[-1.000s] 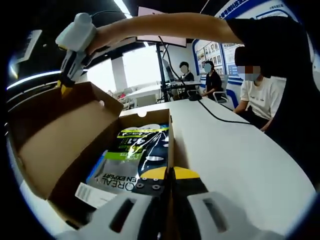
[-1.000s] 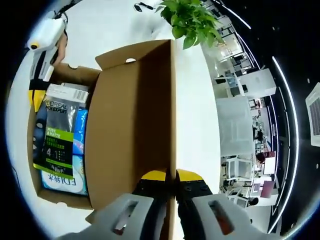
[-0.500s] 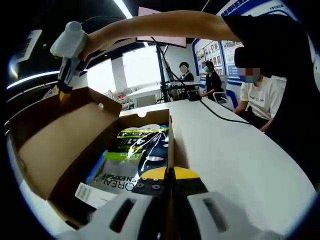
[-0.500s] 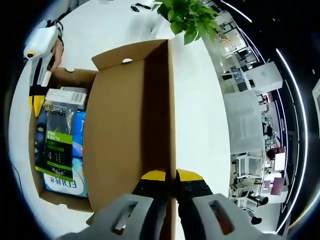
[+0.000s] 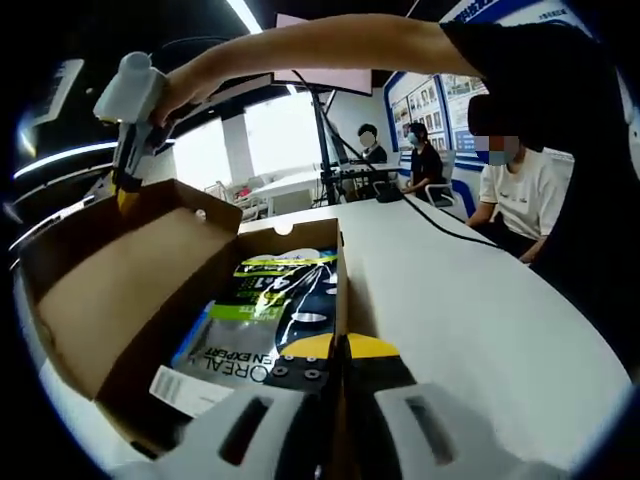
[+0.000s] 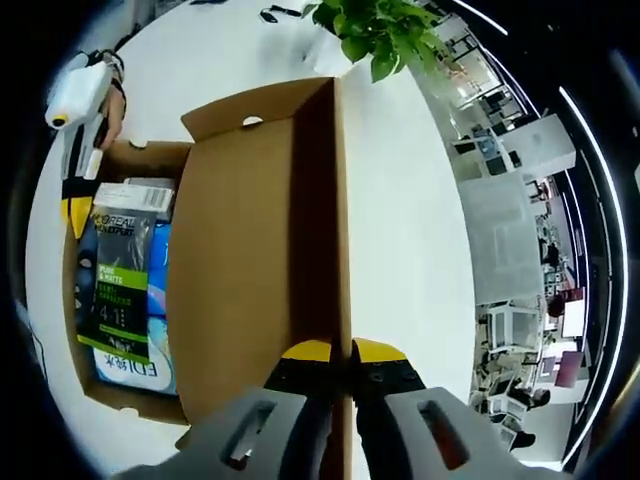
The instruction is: Operate the shoe box by opening the lid, removing the specified soft item, and placing it in the target area until the item is outside and the box remains undamaged.
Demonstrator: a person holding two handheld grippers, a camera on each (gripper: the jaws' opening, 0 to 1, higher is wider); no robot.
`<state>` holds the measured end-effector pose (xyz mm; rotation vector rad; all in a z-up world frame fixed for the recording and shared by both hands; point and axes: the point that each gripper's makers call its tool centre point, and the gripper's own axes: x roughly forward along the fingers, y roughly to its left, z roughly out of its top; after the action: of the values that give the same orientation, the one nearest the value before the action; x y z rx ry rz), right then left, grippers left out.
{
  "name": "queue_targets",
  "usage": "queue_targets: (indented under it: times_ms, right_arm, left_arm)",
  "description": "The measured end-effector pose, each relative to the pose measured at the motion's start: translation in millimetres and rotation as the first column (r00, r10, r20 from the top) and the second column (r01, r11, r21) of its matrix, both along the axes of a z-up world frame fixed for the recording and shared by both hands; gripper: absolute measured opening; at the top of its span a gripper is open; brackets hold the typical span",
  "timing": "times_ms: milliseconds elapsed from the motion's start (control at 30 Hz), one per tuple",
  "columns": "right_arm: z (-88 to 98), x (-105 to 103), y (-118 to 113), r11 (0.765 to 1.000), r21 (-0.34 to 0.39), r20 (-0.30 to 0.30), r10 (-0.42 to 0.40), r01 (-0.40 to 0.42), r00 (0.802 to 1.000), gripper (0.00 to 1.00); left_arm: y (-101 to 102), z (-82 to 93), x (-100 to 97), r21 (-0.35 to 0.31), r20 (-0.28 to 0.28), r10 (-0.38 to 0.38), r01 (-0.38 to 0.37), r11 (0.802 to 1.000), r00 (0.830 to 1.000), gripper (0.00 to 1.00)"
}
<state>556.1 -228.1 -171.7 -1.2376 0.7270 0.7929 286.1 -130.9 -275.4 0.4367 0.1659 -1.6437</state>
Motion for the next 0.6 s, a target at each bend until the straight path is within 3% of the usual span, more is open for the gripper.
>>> queue_targets:
  times_ms: [600]
  right_arm:
    - [-20.8,15,-3,0.999,0.025,-0.005,-0.043,0.043,0.999,0.08]
  left_arm:
    - [0,-0.1,-0.8,-0.002,-0.001,0.0,0.0,1.0,1.0,0.02]
